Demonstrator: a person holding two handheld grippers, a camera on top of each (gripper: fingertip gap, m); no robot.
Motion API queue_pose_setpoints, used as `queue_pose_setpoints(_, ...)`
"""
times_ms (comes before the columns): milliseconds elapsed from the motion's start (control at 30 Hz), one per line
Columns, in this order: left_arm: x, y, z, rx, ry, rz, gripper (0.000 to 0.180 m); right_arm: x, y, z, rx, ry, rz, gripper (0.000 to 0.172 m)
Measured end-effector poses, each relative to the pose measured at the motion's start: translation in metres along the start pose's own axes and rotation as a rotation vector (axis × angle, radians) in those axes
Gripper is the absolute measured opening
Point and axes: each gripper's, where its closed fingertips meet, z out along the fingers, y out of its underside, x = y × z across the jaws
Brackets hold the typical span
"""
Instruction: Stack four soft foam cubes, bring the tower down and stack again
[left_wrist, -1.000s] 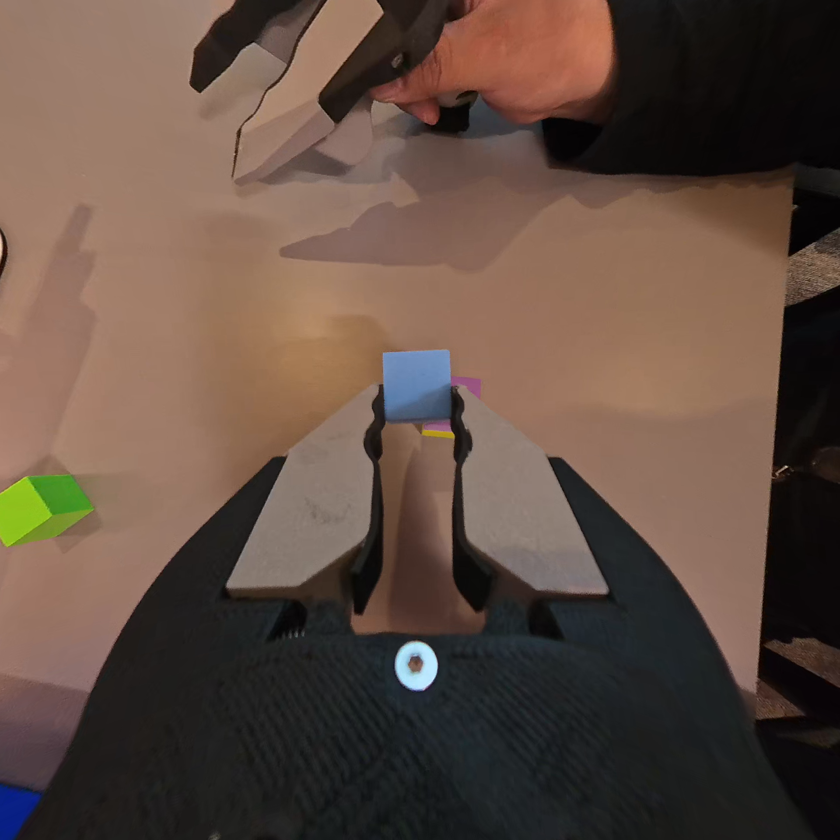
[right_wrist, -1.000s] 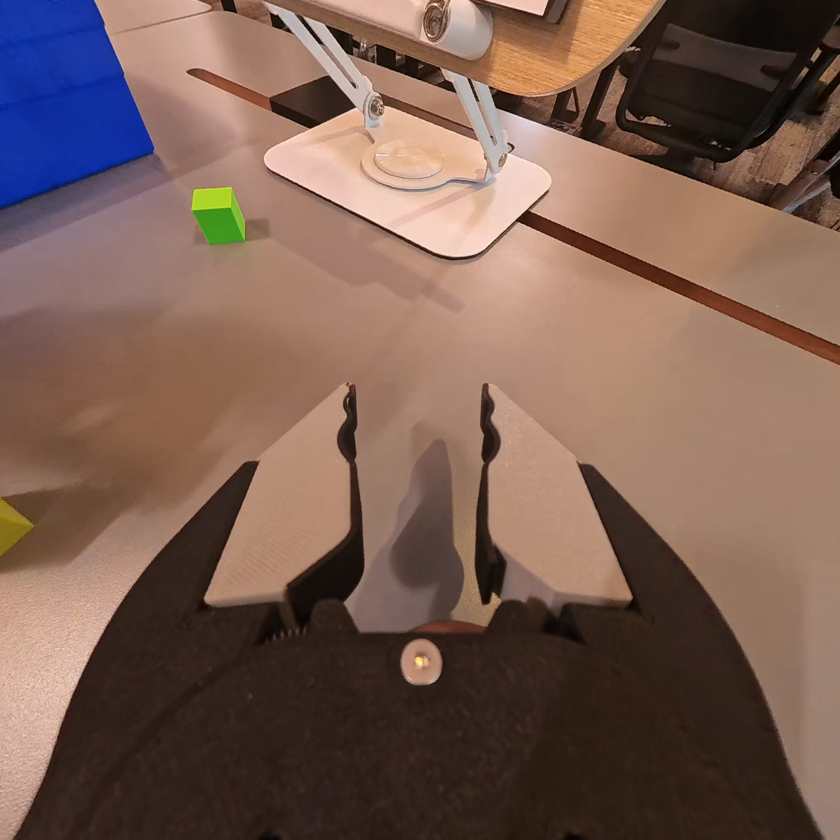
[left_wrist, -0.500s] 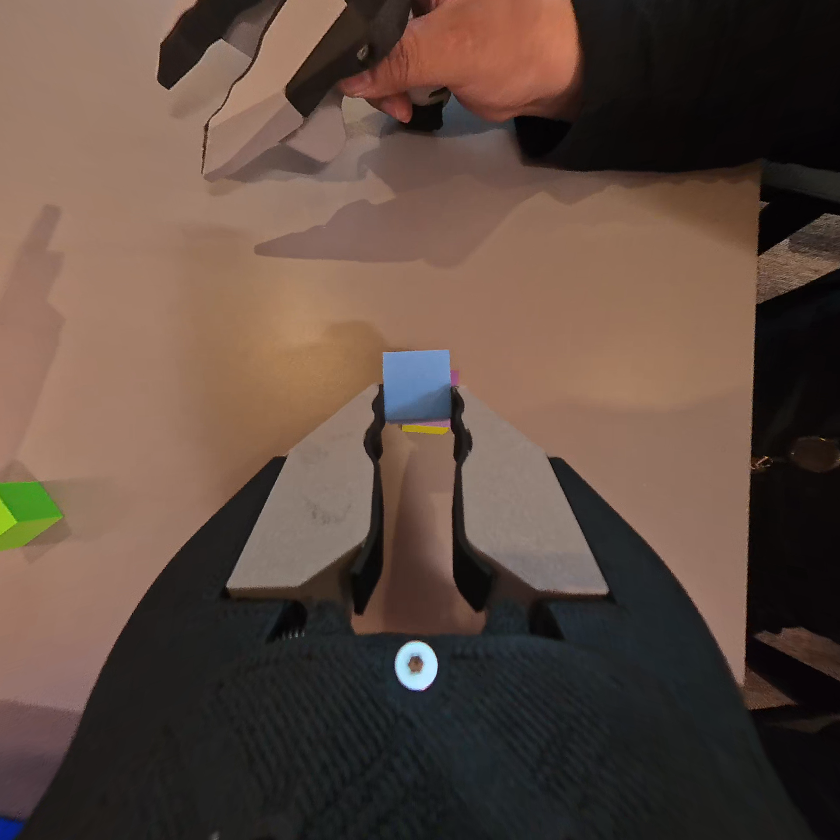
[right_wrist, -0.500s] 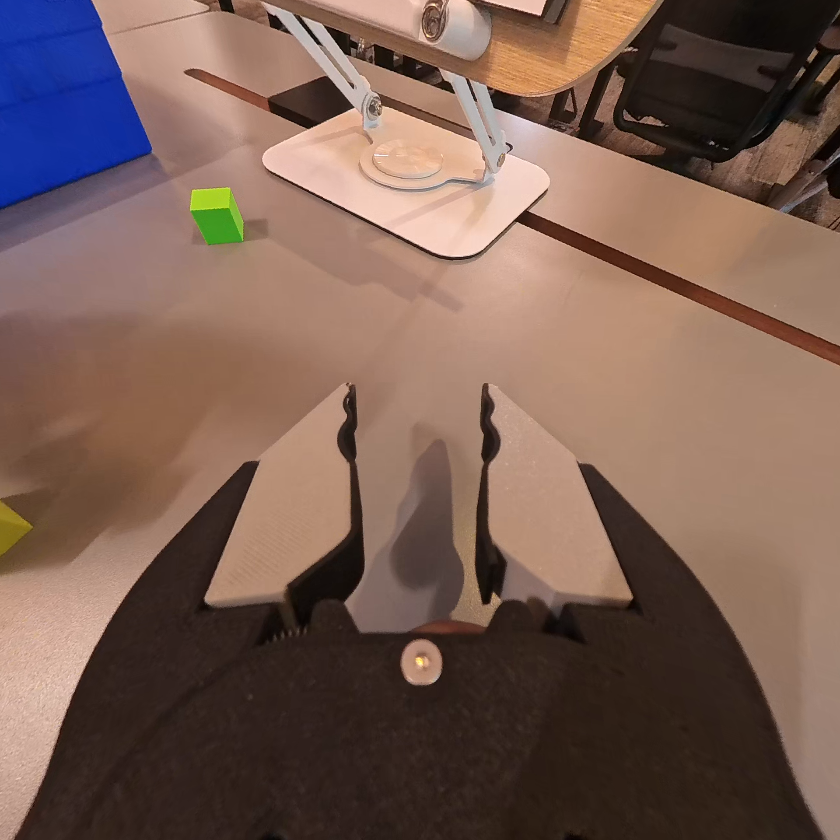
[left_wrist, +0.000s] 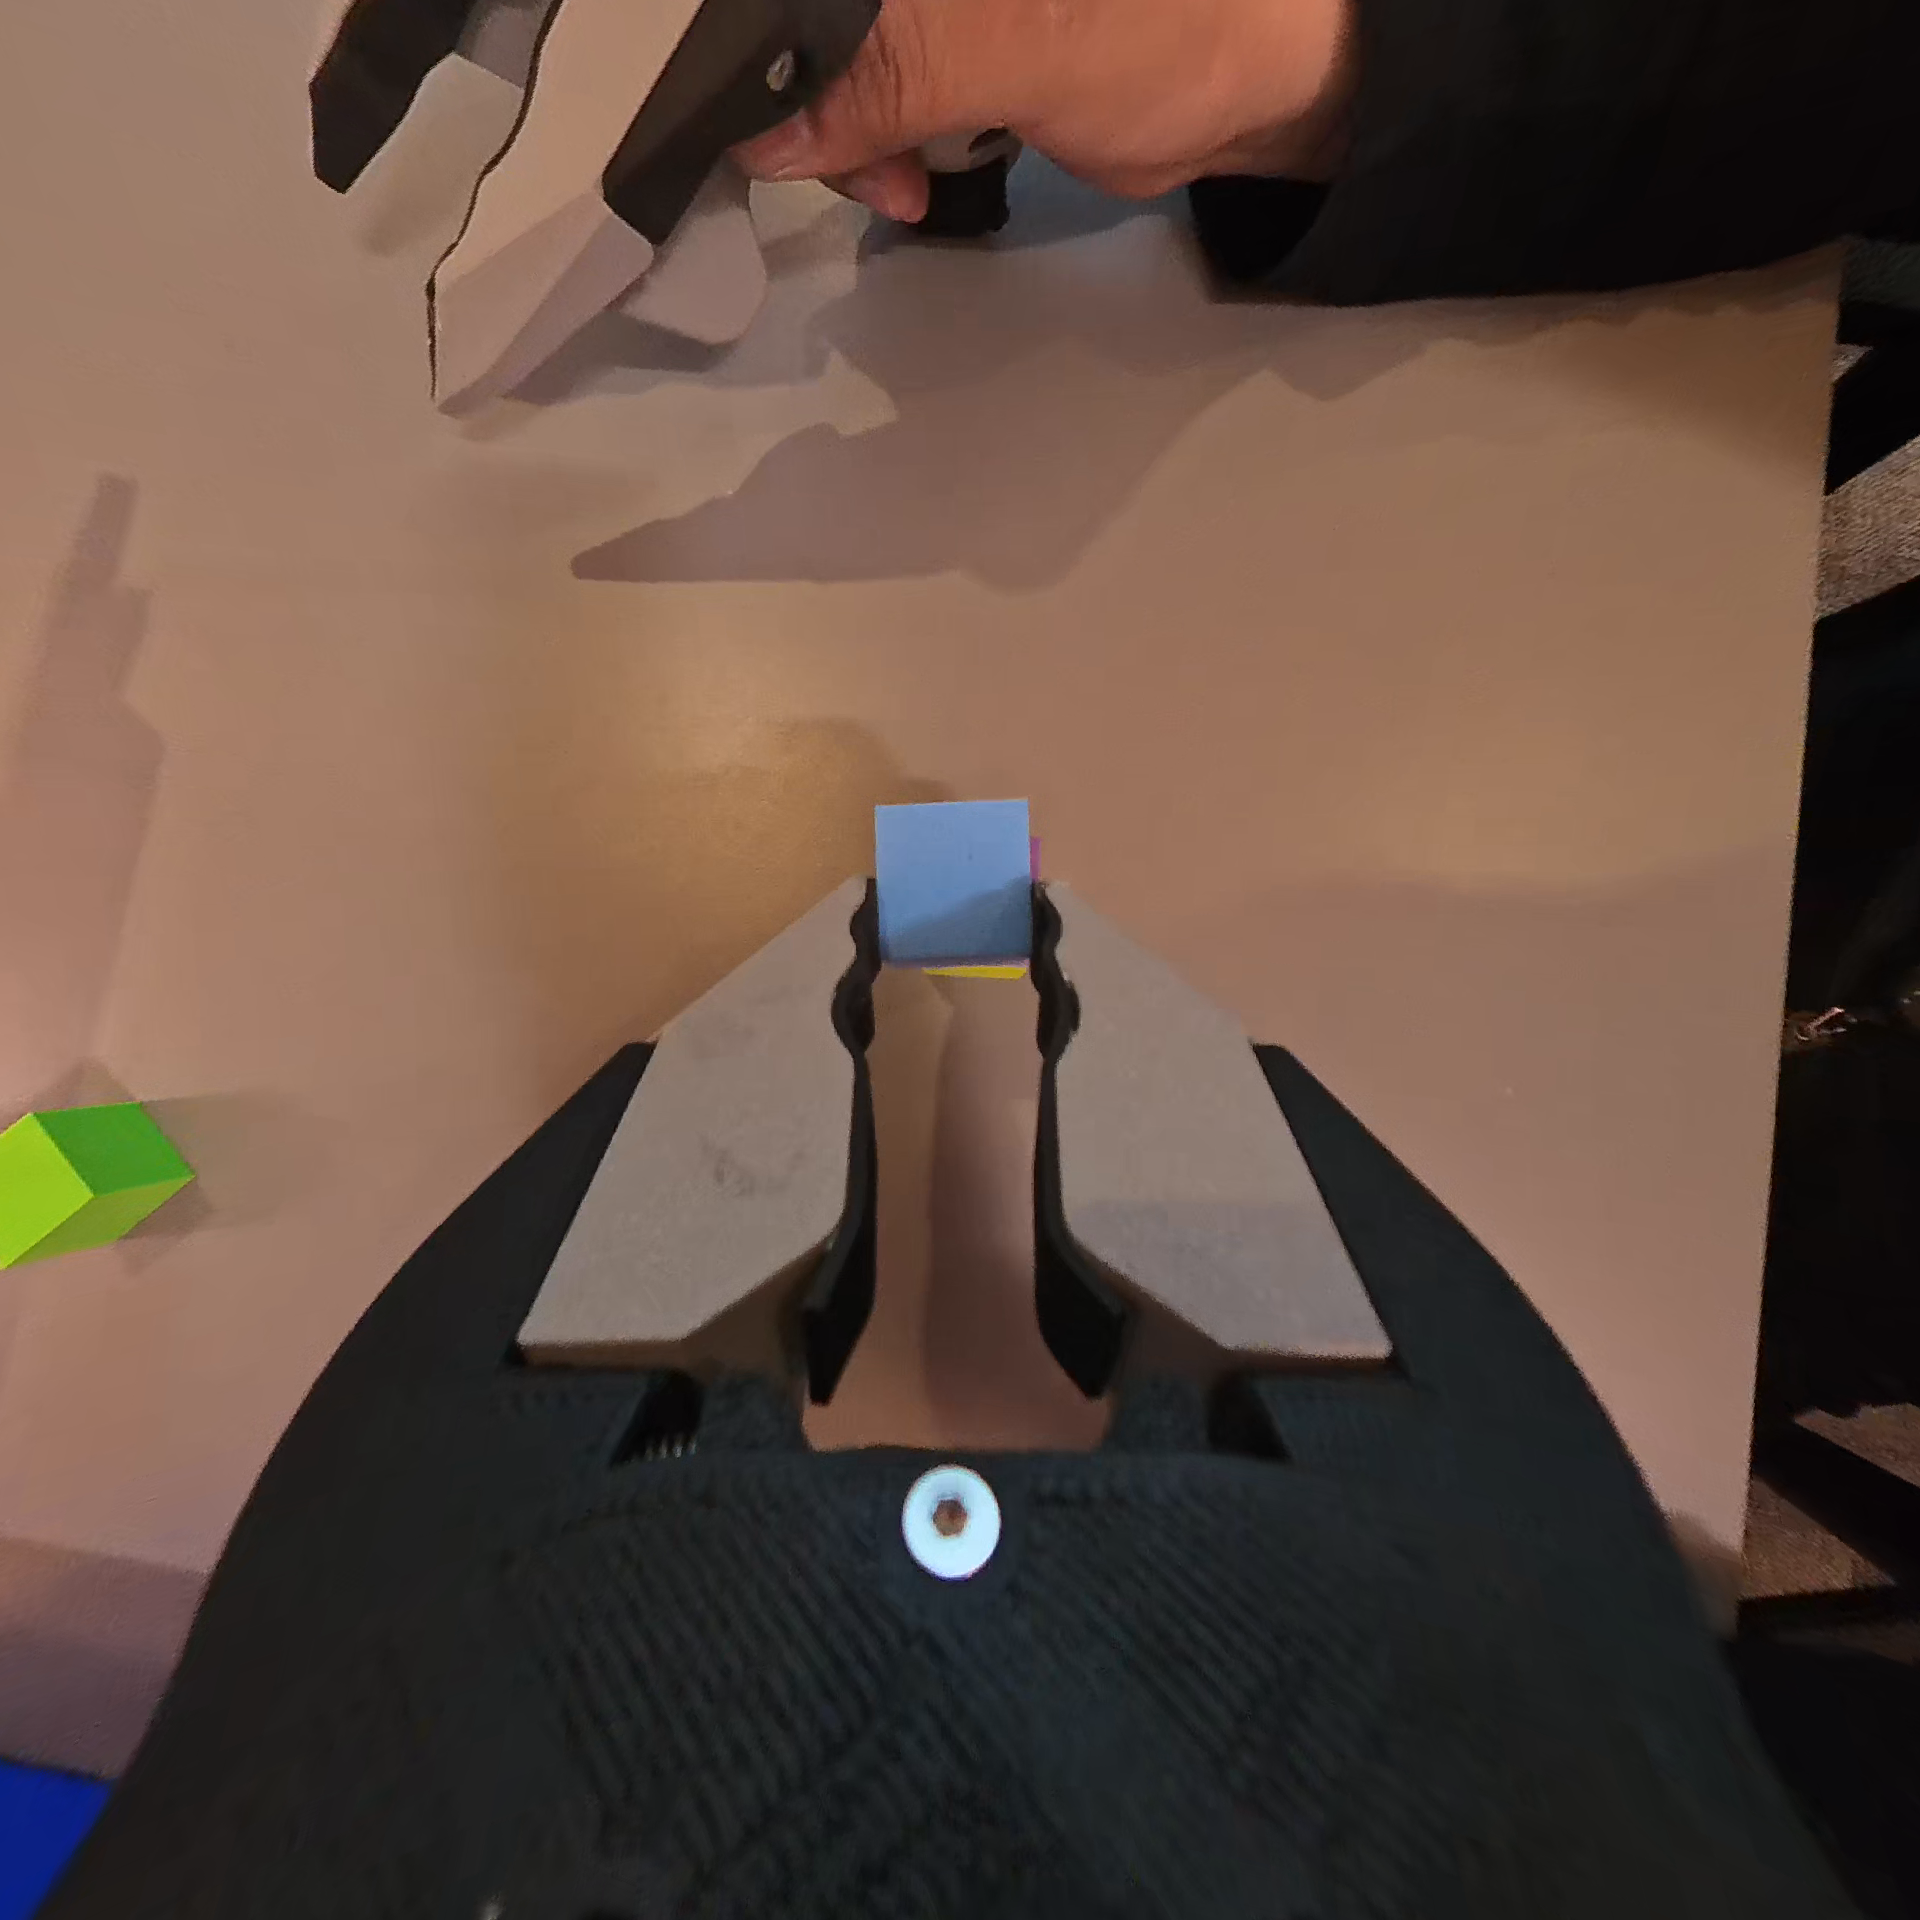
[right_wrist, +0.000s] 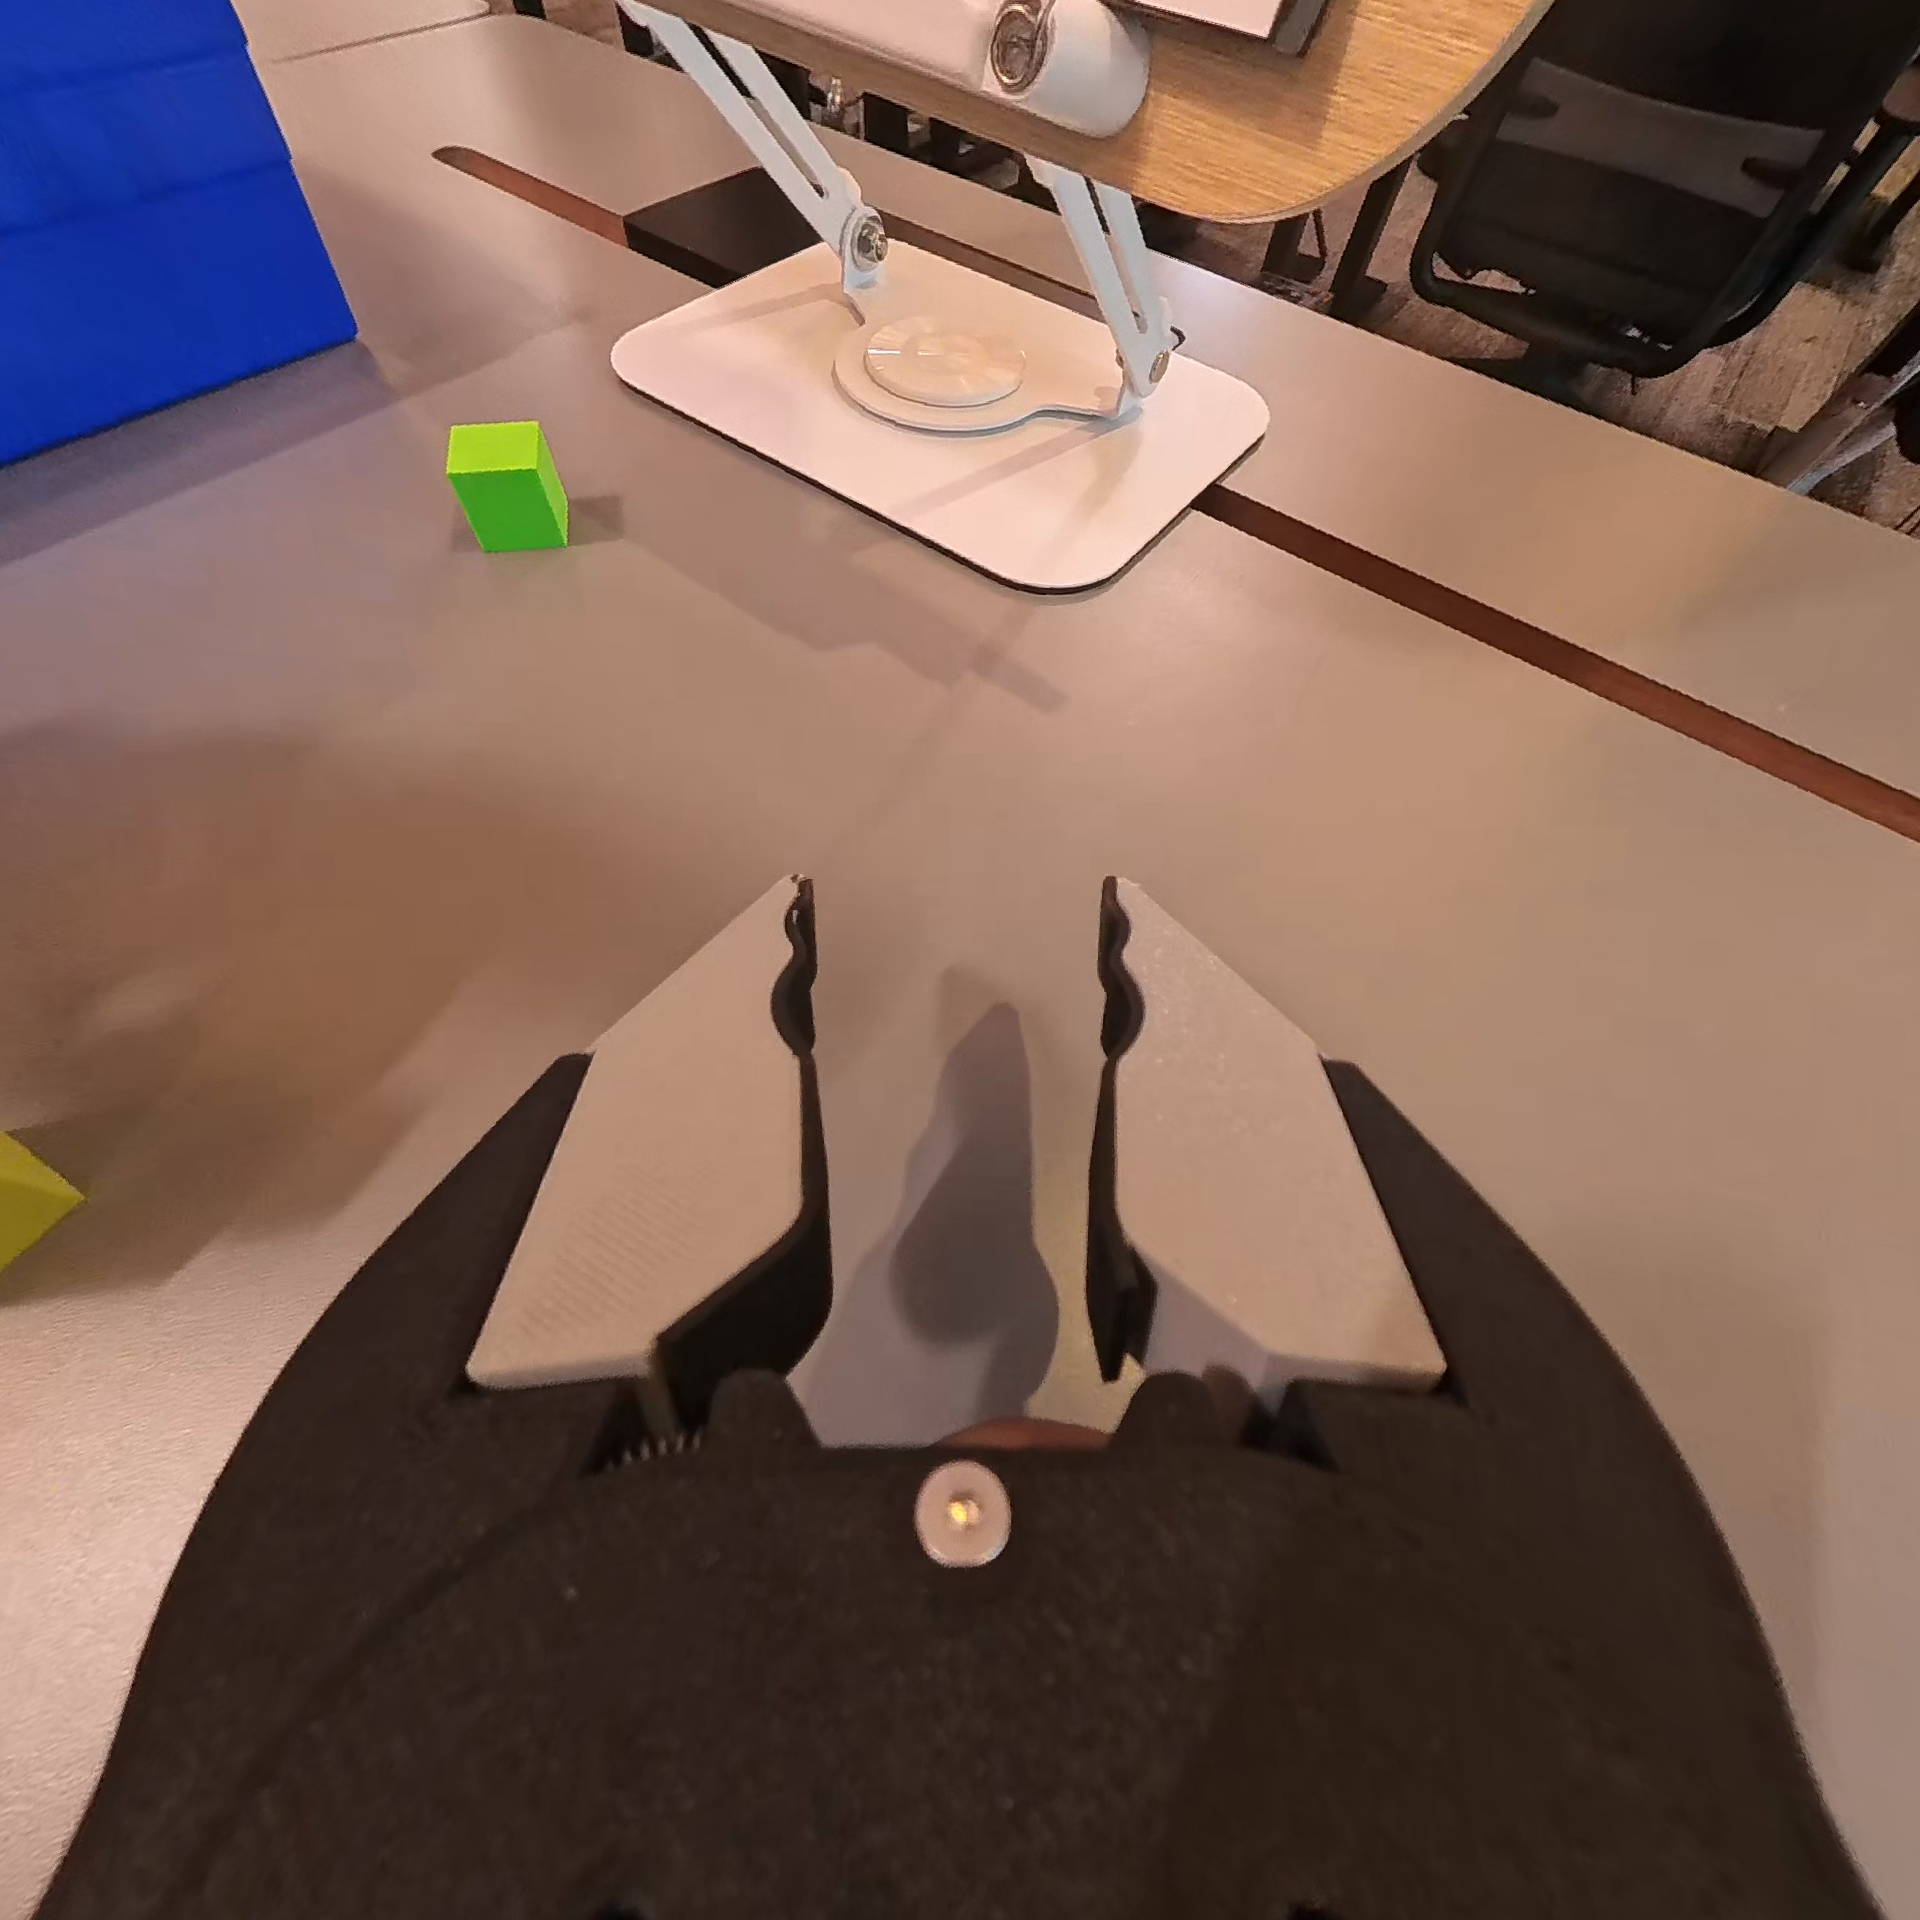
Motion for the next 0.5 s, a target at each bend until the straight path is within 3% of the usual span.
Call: queue_pose_setpoints(500, 0.0019, 0.0032, 0.0063, -0.048, -0.018, 0.026, 0.026, 0.0008, 0.0003, 0.0001, -0.001, -0.002, 0.005, 0.052)
